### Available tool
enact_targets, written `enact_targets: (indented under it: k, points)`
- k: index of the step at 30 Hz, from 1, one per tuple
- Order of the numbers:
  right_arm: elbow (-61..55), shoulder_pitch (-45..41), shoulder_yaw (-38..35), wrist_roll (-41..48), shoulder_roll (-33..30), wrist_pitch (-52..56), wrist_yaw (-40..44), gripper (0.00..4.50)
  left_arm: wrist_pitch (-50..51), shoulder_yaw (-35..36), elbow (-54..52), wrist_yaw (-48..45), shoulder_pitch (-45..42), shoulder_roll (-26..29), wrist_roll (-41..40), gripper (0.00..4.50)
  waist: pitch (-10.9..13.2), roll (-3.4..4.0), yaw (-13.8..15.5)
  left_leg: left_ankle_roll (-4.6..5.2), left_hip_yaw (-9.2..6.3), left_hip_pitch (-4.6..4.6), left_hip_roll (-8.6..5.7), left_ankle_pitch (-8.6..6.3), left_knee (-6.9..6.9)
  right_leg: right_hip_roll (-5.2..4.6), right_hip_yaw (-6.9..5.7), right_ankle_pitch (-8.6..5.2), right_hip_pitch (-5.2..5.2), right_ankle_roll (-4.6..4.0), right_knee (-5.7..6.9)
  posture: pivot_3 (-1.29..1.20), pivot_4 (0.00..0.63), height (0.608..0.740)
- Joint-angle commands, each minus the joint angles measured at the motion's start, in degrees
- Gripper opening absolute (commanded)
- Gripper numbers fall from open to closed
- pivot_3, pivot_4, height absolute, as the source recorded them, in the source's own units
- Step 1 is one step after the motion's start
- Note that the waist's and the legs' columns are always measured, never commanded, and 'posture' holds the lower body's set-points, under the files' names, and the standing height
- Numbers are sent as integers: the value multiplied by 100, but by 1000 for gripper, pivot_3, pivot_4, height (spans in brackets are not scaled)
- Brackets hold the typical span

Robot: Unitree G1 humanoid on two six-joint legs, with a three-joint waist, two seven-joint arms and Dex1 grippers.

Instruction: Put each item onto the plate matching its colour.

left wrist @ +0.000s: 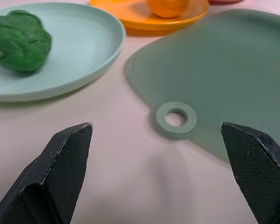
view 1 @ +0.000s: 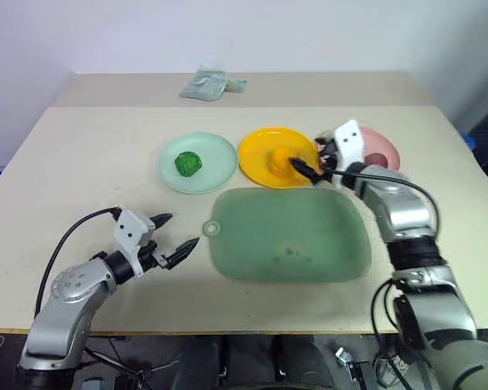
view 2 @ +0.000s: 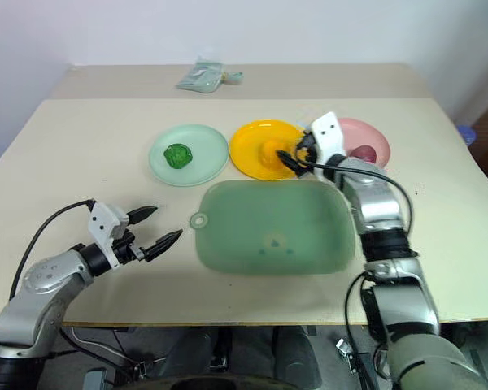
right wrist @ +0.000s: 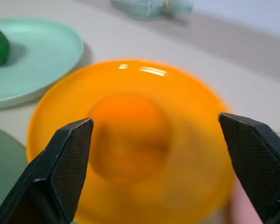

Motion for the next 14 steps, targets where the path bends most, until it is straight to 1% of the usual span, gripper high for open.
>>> enact_targets:
  k: [1, 4, 7, 8, 11, 14]
  points:
    - [-575, 474, -521, 343, -515, -53, 516, 4421, -209, 411, -9, 43, 65, 60, -61, 4500, 0, 0, -17, 0, 0, 1, 0, 0, 0, 0, 0, 0, 1, 0, 0, 0, 150, 740]
    - [-1030, 1545, -1095, 667, -1230, 91, 1139, 4421, -496, 855, 444, -62, 155, 203, -46, 4500, 0, 0, -11, -1, 0, 4, 4, 0, -2, 1, 0, -1, 2, -1, -2, 0, 150, 740]
    - [-1332, 2426, -1561, 938, -1638, 136, 1523, 4421, -678, 1008, 715, -167, 227, 288, -35, 4500, 0, 1, -16, 3, 0, 4, 5, -2, -5, 0, 1, -1, 6, -1, -8, 0, 150, 740]
    - [-1382, 2667, -1696, 971, -1705, 76, 1570, 4421, -710, 1043, 747, -197, 257, 308, -44, 4500, 0, 1, -30, 27, 1, 5, 5, -16, -4, -1, 1, -1, 7, -1, -9, 0, 150, 740]
    - [-1427, 3098, -1912, 1032, -1874, 79, 1722, 4421, -658, 1090, 684, -155, 287, 308, -71, 4500, 0, 1, -58, 35, 4, 19, 8, -22, -5, -3, 2, -1, 17, -1, -8, 0, 150, 740]
    - [-1392, 3138, -1940, 1049, -1913, 103, 1747, 4421, -524, 1043, 437, -24, 354, 251, -56, 4500, -1, 2, -54, 34, 4, 26, 11, -22, -8, -3, 3, -1, 21, -2, -6, 0, 150, 740]
